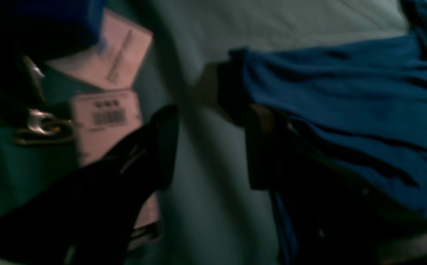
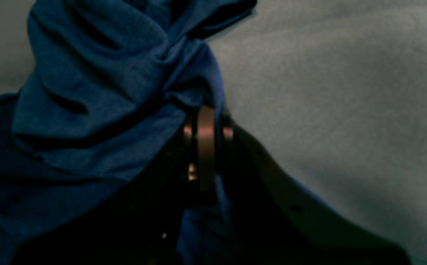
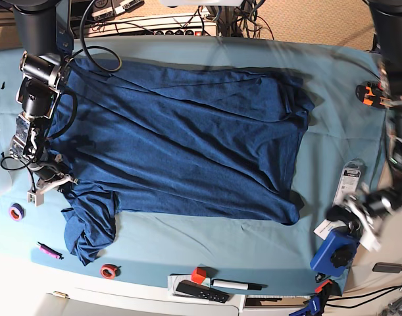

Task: Layout the t-shirt on the table in an organized manner, then fold the t-shirt properly
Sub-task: 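Grasp the hem corner of the blue shirt with the left gripper, then fold the held hem side over toward the collar side with the left gripper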

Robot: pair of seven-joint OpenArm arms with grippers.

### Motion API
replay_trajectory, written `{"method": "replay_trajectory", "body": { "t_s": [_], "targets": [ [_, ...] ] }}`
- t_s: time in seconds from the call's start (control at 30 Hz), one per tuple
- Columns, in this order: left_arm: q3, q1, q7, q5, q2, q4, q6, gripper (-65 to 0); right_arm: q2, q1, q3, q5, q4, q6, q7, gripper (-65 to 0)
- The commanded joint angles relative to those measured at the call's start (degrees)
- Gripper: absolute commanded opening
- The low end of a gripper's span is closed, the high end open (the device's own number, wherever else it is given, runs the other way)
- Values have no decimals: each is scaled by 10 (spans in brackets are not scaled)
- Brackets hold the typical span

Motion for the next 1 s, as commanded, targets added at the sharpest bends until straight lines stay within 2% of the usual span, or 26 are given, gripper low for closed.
{"method": "replay_trajectory", "body": {
  "t_s": [0.0, 0.17, 0.3, 0.37, 0.53, 0.97],
  "targets": [
    [-3, -13, -27, 2, 0, 8, 5, -371, 10, 15, 1, 2, 14, 5, 4, -650],
    [-4, -3, -86, 85, 50, 8, 57, -371, 10, 15, 1, -12, 24, 5, 2, -650],
    [-3, -4, -131, 162, 83, 8, 97, -310, 10, 13, 1, -23, 24, 5, -5, -650],
    [-3, -3, -138, 188, 97, 8, 109, -302, 10, 12, 1, -23, 24, 5, -4, -650],
    [-3, -2, -138, 189, 116, 5, 112, -302, 10, 12, 1, -23, 24, 5, -5, -650],
    [-3, -2, -157, 164, 139, -74, 108, -302, 10, 12, 1, -23, 24, 5, -5, -650]
  ]
}}
